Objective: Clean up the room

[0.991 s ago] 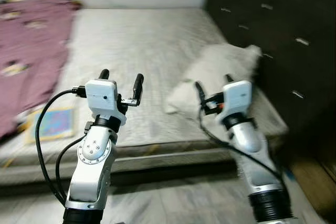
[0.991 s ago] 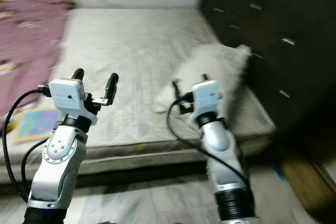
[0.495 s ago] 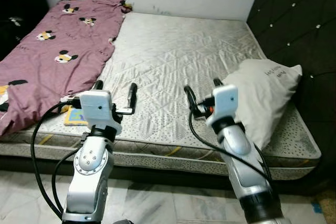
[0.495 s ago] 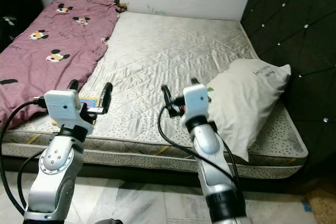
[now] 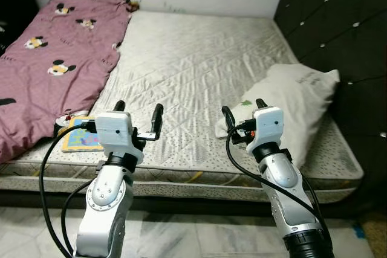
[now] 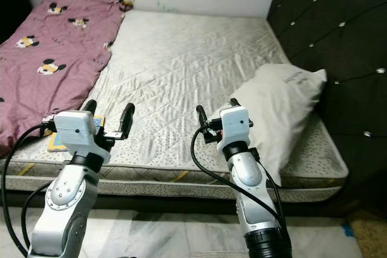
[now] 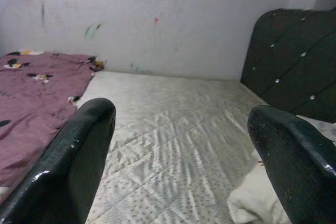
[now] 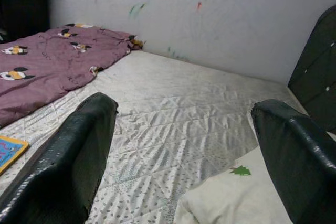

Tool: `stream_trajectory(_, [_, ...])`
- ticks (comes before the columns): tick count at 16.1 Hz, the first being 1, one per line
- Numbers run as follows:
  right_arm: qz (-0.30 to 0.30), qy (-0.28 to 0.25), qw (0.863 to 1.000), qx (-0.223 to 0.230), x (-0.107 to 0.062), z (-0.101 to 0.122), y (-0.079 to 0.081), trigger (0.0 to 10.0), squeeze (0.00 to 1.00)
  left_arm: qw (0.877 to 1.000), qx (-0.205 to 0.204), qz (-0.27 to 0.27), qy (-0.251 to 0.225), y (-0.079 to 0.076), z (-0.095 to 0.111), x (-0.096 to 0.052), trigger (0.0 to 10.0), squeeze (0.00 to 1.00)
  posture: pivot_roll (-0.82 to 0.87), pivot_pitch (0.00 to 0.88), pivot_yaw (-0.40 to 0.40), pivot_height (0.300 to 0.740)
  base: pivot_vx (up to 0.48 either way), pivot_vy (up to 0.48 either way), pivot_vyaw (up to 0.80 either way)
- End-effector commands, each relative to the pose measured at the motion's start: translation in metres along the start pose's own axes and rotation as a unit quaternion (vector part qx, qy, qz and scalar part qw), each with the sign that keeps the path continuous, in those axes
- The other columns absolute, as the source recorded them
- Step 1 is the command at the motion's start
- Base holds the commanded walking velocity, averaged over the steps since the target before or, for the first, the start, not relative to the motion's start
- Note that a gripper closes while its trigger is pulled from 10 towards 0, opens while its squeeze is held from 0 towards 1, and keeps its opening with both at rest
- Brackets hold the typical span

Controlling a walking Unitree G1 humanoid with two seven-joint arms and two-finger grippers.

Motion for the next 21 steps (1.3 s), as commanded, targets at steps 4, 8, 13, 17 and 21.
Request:
stream_trajectory(4, [-0.005, 0.005, 1.0, -0.002, -0.0044, -0.0014, -0.0031, 10.0, 0.0, 1.0, -0.004, -0.025, -0.001, -0.0072, 0.0049, 0.002, 10.0, 0.0, -0.06, 0.12, -0.026, 0.74, 0.326, 0.0, 0.0])
stream_trajectory(8, [-0.003, 0.004, 1.0, -0.004, -0.0003, -0.0001, -0.0033, 10.0, 0.0, 1.0, -0.003, -0.024, 0.001, -0.0066, 0.0048, -0.0013, 10.0, 0.0, -0.05, 0.122, -0.029, 0.74, 0.337, 0.0, 0.0])
stream_trajectory(13, [-0.009, 0.005, 1.0, -0.008, -0.0019, -0.0012, -0.0065, 10.0, 0.0, 1.0, 0.001, -0.001, 0.01, -0.0069, 0.0016, 0.0007, 10.0, 0.0, -0.06, 0.126, -0.022, 0.74, 0.204, 0.0, 0.0])
stream_trajectory(17, [-0.012, 0.009, 1.0, -0.011, -0.0049, -0.0028, -0.0083, 10.0, 0.0, 1.0, 0.013, 0.0, 0.024, -0.0085, -0.002, 0.0013, 10.0, 0.0, -0.06, 0.131, -0.02, 0.74, 0.0, 0.0, 0.0])
stream_trajectory(21, [-0.01, 0.008, 1.0, -0.015, -0.0038, -0.0017, -0.009, 10.0, 0.0, 1.0, 0.009, -0.008, 0.023, -0.0108, -0.0007, 0.0027, 10.0, 0.0, -0.07, 0.134, -0.025, 0.74, 0.0, 0.0, 0.0])
Point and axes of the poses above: a point about 5 cm out from each wrist's last joint towards the gripper, its own x axis pointing out of the wrist towards the gripper, its own z axis along the axis of the wrist's last joint, y = z × x, the point moved 1 cm from there along x, pointing out of the wrist towards the gripper, and after that the axes turned 5 degrees about -x, right-handed, at the moved point
